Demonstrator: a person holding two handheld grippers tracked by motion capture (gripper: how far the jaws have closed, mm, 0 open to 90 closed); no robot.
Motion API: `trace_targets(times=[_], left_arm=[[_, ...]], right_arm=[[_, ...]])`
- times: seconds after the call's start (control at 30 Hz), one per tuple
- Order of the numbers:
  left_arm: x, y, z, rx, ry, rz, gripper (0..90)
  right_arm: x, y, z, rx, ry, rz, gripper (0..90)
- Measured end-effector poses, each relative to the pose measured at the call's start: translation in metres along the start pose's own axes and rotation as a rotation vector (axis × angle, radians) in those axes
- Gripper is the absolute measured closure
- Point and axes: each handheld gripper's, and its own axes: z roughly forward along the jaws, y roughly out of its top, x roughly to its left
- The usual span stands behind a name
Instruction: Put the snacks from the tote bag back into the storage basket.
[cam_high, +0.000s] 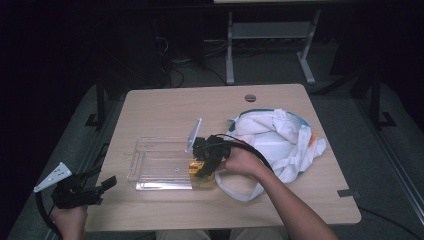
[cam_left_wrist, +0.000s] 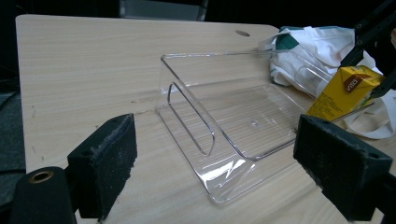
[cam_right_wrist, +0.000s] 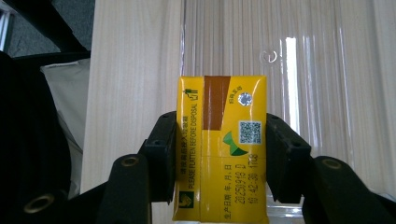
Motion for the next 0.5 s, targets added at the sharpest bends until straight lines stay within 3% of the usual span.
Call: trace_targets(times=[0.5], left_arm=[[0.0,0.0,-0.0002,-0.001,0.002,-0.001,13.0]], right_arm=[[-0.0009,-0.0035,0.0008,-0.03,0.014,0.028,50.1]])
